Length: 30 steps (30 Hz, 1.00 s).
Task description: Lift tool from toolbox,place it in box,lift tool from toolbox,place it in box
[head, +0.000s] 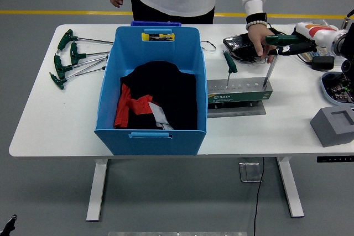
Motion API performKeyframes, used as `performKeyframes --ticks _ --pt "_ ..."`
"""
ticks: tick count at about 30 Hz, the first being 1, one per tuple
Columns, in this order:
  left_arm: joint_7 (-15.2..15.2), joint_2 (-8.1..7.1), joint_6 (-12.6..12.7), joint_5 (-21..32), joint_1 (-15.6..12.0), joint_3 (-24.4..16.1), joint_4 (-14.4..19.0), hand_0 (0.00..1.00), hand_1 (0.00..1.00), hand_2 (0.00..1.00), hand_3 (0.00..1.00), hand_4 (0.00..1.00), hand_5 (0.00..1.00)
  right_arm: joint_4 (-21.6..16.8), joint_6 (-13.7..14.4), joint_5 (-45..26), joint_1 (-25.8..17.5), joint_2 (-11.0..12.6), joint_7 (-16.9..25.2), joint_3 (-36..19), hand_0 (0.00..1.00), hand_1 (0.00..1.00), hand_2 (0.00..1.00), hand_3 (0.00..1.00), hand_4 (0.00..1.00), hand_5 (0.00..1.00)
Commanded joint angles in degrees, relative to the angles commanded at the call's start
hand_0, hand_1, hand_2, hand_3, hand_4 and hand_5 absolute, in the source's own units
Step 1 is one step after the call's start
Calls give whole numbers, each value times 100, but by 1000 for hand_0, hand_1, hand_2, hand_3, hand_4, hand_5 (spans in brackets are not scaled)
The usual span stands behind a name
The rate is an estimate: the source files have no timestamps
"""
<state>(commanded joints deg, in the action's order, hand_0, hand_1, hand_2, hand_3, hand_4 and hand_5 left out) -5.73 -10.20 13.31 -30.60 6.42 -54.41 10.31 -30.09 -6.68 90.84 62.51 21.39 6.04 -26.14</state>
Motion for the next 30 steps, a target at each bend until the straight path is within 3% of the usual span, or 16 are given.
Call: performKeyframes --ticks 5,6,11,12,16,30 --pt "7 0 2 -30 -11 -17 0 920 936 924 763 710 793 -38 54 -16 -32 0 -23 -78 108 25 54 30 998 868" --pt "8 1 3 -36 -14 -21 0 920 936 925 763 710 795 -45 65 -16 -37 1 -28 -93 105 23 54 28 958 858" --pt "13 6 2 -51 -29 -24 0 920 936 925 763 710 795 -96 125 -2 -62 16 -61 -165 105 23 54 28 958 858" --pt "15 6 3 -57 -31 -28 0 920 936 924 764 710 795 -103 131 5 -67 19 -67 -177 102 24 53 27 897 834" --pt "28 5 7 -106 -32 -63 0 920 936 924 764 710 795 -169 162 11 -85 43 -97 -217 102 24 53 27 897 834" --pt "55 13 21 -184 -27 -142 0 919 936 924 763 710 795 -586 242 -12 -173 218 -139 -451 87 6 43 28 816 796"
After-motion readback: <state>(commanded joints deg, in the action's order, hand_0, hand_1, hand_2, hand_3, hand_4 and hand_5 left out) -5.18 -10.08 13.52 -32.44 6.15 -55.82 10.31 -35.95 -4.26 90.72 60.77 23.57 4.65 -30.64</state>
